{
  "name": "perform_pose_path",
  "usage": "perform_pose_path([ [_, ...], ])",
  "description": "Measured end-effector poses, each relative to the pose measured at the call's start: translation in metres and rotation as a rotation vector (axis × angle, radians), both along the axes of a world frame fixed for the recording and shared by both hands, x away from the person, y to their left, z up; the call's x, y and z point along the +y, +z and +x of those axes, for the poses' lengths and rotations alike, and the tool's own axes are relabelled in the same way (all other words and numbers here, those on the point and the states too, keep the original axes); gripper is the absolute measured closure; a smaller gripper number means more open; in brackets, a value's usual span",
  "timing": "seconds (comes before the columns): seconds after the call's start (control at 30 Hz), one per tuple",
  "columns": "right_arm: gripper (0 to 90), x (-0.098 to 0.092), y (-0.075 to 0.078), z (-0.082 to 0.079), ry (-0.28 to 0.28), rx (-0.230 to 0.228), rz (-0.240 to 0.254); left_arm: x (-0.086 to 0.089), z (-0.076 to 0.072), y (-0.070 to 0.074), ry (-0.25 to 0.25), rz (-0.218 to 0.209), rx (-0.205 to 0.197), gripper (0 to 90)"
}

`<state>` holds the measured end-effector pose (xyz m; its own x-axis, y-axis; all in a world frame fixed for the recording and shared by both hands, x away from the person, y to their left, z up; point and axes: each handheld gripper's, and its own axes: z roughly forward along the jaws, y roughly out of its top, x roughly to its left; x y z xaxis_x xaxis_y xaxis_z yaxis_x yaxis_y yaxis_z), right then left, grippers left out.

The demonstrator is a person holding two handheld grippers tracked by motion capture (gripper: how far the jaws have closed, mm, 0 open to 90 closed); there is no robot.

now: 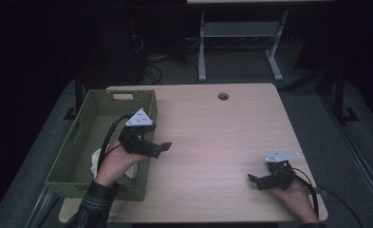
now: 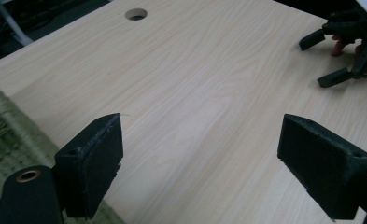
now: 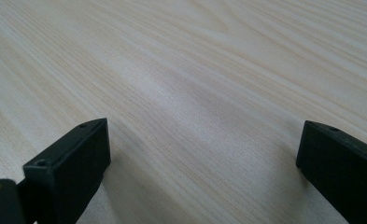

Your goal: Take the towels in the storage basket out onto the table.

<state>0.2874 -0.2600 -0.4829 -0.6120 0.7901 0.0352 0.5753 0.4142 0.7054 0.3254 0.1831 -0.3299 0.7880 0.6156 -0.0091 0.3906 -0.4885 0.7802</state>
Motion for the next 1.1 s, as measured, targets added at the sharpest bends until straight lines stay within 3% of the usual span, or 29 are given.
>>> perform_pose_path([
  [0.5,2.4,0.000,0.000,0.000,0.000,0.000,0.000,0.058,0.007,0.001,0.115,0.027,0.016,14.1],
  [0.73,2.4,0.000,0.000,0.000,-0.001,0.001,0.000,0.090,0.015,-0.010,0.186,0.067,0.042,14.1],
  [1.1,2.4,0.000,0.000,0.000,-0.001,0.001,0.000,0.119,0.025,-0.035,0.233,0.144,0.093,14.4],
])
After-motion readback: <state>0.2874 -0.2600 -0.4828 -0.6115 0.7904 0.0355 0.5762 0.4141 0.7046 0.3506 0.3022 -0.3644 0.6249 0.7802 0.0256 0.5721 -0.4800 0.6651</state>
